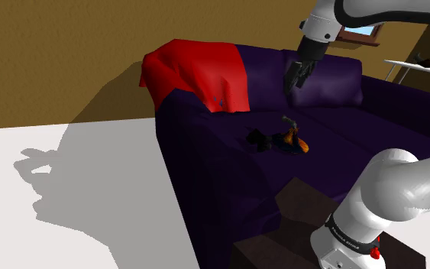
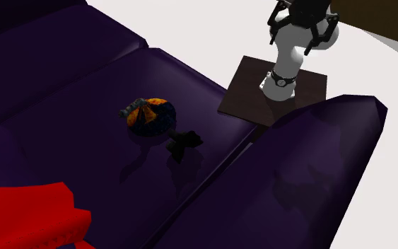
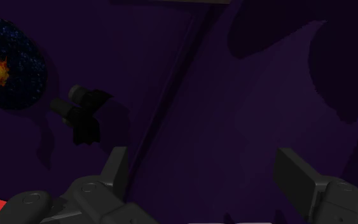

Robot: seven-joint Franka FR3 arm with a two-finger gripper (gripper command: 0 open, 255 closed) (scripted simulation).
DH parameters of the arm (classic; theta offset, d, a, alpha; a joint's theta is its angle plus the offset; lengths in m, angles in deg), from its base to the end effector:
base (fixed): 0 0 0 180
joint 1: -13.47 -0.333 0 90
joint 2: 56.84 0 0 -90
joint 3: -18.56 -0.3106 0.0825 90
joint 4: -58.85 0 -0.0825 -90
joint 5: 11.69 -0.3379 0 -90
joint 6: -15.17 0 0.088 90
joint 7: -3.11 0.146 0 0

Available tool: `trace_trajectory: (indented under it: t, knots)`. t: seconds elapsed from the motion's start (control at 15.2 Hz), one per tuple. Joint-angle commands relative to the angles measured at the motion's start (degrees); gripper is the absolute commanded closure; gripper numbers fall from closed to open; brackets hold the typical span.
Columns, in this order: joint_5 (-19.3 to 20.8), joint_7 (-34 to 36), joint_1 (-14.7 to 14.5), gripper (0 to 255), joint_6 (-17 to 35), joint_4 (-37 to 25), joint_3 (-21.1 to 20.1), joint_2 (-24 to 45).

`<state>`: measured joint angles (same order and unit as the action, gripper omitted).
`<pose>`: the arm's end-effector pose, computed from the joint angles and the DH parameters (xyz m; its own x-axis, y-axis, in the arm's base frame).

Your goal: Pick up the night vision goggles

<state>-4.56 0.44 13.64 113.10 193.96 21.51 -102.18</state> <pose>0.2814 -0.0359 0.5619 0.9904 0.0196 0.1365 0.0067 -0.9955 0.0942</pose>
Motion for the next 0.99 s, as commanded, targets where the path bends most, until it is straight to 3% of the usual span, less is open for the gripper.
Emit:
trace_trajectory:
  t: [0.0,0.46,0.92]
  knots:
    - [0.0,0.0,0.0,0,0.0,0.0,0.0,0.0]
    - [2.38,-5.28,1.48,0,12.2,4.31,6.75,7.17]
    - [2.69,-11.24,2.07,0,24.33,4.75,13.65,18.27]
